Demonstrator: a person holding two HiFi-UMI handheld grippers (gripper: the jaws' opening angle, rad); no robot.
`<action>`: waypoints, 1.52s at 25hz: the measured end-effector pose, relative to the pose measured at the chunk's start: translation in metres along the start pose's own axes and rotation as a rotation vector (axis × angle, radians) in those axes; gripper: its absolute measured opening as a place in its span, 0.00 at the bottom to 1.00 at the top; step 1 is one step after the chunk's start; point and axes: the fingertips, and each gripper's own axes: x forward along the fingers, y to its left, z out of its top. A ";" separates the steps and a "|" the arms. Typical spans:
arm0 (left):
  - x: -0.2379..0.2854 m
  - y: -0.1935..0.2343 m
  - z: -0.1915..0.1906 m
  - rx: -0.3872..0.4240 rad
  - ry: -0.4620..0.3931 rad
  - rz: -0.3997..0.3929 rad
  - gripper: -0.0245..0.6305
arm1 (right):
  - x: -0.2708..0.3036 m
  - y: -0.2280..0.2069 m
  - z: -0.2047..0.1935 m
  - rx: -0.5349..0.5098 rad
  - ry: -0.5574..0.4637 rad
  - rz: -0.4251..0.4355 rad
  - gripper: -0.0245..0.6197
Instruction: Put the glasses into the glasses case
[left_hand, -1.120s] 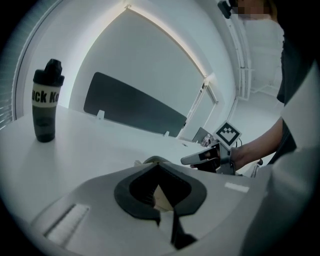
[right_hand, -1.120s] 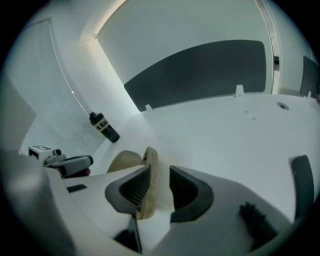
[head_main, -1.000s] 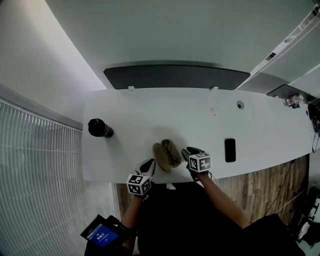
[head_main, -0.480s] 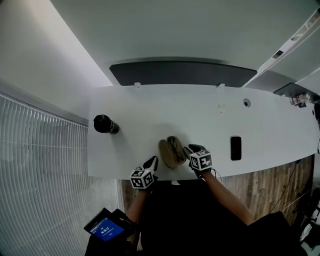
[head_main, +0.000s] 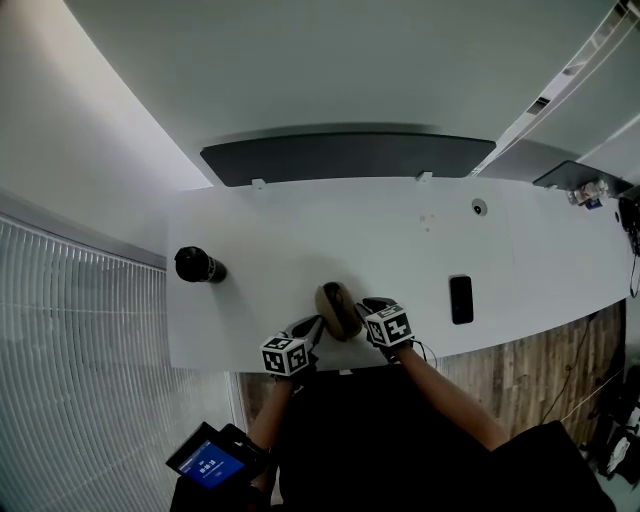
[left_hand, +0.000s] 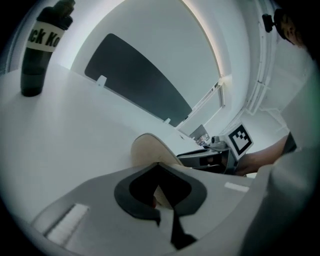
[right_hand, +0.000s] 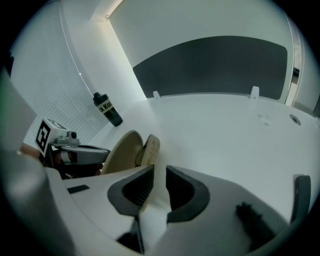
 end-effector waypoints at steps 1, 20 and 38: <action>0.005 -0.007 0.003 0.008 0.024 -0.028 0.05 | 0.001 0.001 -0.001 0.003 0.000 0.010 0.16; 0.038 -0.050 0.023 0.170 0.218 -0.148 0.05 | -0.055 -0.028 0.026 0.091 -0.269 -0.017 0.15; -0.037 -0.058 0.059 0.404 -0.164 -0.070 0.05 | -0.101 0.029 0.040 -0.174 -0.394 0.070 0.05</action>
